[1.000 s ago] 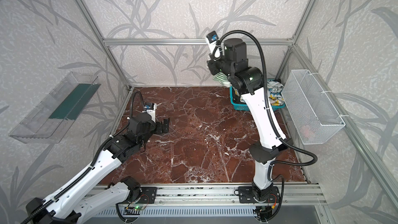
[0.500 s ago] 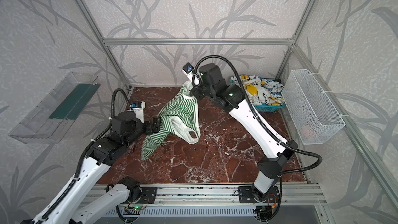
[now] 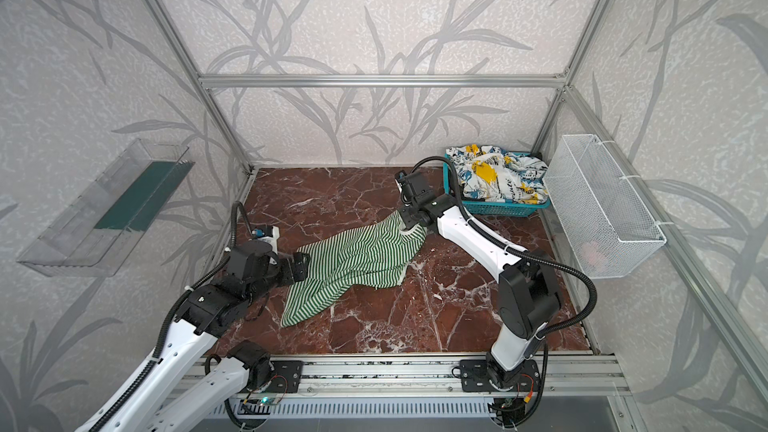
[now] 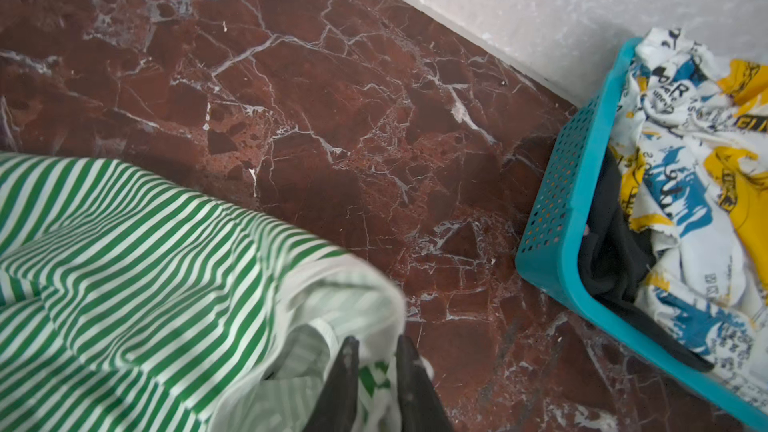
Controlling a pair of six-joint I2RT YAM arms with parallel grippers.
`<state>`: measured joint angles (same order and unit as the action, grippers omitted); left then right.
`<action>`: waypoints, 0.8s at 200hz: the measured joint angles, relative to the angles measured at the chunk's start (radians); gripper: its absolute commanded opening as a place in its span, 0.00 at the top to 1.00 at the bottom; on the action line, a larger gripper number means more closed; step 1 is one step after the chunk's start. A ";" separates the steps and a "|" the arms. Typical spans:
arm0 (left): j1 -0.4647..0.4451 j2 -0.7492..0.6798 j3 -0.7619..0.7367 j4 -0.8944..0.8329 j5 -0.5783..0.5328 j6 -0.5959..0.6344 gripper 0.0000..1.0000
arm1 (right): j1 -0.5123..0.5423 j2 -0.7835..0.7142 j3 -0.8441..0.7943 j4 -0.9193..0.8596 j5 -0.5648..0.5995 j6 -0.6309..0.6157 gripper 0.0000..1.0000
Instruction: Fold and stack the mixed laundry pile
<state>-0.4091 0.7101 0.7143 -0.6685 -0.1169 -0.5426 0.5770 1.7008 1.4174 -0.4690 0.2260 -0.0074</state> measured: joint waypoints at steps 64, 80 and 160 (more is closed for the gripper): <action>0.085 0.329 -0.051 0.154 -0.122 -0.063 0.10 | 0.008 -0.114 -0.071 -0.072 -0.014 0.059 0.36; 0.126 0.424 -0.053 0.205 -0.118 -0.065 0.11 | 0.008 -0.192 -0.151 -0.077 -0.047 0.104 0.35; 0.233 0.723 -0.035 0.390 -0.008 -0.070 0.33 | 0.064 -0.208 -0.539 0.070 -0.341 0.358 0.40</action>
<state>-0.1761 1.4334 0.6792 -0.2787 -0.1253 -0.6128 0.6415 1.4933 0.8780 -0.3992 -0.1154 0.3508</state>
